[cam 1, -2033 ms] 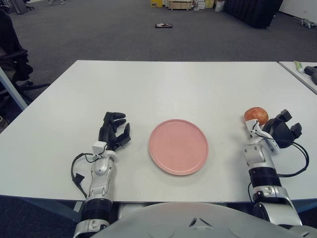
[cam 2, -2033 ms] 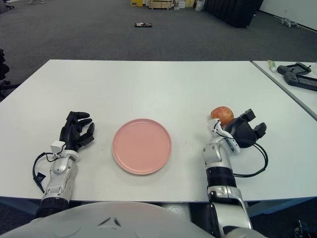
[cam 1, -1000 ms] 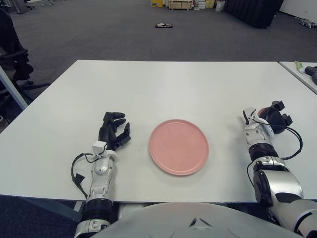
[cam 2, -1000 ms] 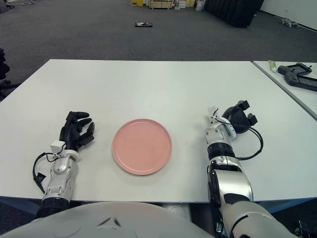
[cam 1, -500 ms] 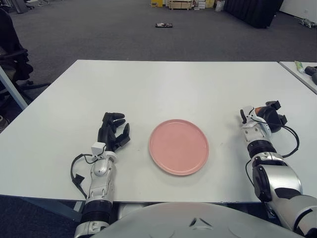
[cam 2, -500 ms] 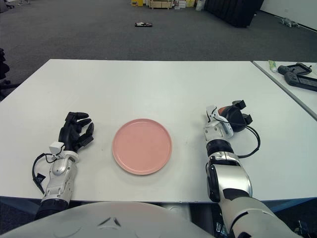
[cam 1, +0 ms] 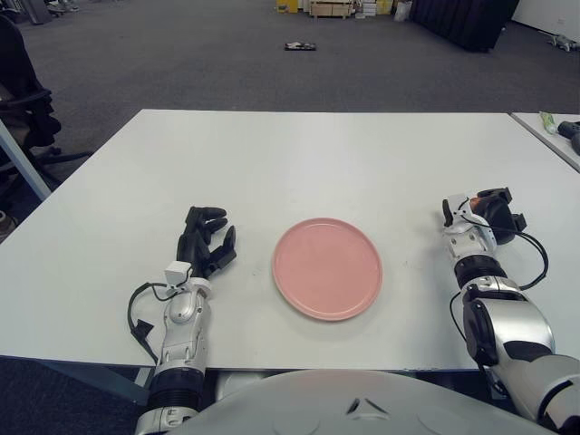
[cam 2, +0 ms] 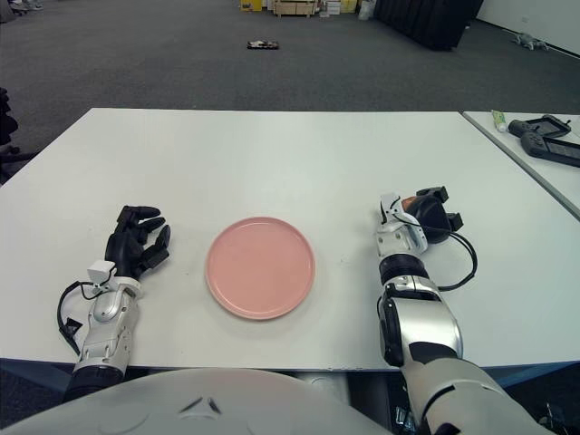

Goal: Put the apple into the plate.

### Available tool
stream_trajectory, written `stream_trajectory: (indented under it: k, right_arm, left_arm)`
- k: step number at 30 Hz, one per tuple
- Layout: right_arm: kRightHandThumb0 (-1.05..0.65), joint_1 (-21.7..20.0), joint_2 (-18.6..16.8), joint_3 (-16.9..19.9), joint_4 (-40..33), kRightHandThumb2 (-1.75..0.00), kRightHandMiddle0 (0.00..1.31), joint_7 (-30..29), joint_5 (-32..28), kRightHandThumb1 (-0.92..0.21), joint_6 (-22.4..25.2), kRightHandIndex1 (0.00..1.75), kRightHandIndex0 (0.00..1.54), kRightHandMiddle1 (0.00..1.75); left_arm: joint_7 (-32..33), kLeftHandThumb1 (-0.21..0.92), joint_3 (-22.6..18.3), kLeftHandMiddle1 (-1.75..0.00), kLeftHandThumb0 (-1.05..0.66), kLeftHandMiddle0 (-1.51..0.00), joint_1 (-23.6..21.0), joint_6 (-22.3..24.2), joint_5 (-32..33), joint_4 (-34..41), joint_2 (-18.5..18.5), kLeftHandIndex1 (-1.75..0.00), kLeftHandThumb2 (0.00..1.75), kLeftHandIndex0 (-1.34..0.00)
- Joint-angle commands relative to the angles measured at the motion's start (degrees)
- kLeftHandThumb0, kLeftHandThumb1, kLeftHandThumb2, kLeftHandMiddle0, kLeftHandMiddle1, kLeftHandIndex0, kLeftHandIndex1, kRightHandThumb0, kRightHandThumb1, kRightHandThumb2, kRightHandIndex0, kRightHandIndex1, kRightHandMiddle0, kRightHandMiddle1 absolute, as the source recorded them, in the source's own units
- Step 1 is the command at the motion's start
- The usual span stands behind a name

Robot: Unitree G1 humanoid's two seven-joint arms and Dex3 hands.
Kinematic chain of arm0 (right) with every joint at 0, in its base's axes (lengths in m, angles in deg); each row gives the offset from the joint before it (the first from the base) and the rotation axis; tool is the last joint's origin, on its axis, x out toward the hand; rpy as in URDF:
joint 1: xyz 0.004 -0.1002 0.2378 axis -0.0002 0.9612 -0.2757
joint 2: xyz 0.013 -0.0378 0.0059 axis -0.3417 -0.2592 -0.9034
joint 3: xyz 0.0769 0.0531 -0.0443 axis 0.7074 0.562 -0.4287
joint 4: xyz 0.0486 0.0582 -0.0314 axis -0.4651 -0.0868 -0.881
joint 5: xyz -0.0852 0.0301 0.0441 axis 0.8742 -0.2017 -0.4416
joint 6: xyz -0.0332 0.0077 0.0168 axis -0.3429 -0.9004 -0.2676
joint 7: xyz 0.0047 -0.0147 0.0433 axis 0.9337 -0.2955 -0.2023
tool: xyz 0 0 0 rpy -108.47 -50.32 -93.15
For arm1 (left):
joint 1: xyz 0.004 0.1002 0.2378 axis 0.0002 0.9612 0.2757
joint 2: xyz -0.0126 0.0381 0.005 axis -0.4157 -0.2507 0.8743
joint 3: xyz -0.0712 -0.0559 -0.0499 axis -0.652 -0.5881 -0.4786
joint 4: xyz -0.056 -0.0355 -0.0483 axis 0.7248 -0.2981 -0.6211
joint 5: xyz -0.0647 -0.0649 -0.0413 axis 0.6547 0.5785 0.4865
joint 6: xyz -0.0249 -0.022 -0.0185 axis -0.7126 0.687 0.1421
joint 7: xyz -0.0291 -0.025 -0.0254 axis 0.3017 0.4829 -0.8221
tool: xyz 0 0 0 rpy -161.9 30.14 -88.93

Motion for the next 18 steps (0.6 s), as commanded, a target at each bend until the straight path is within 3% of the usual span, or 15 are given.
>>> stream_trajectory:
  k: [1, 18]
  right_arm:
    - [-0.01, -1.0, 0.9, 0.2, 0.8, -1.26, 0.84, -0.6, -0.9, -0.25, 0.7, 1.74, 0.49, 1.3]
    - [-0.01, -1.0, 1.4, -0.2, 0.9, -1.27, 0.9, -1.6, -1.6, -0.2, -0.4, 1.75, 0.58, 1.17]
  left_arm:
    - [0.2, 0.7, -0.5, -1.36, 0.0, -0.5, 1.5, 2.7, 0.2, -2.1, -0.2, -1.75, 0.73, -0.26]
    - [0.6, 0.68, -0.4, -1.38, 0.0, -0.5, 0.7, 1.8, -0.8, -3.3, -0.6, -1.75, 0.76, -0.26]
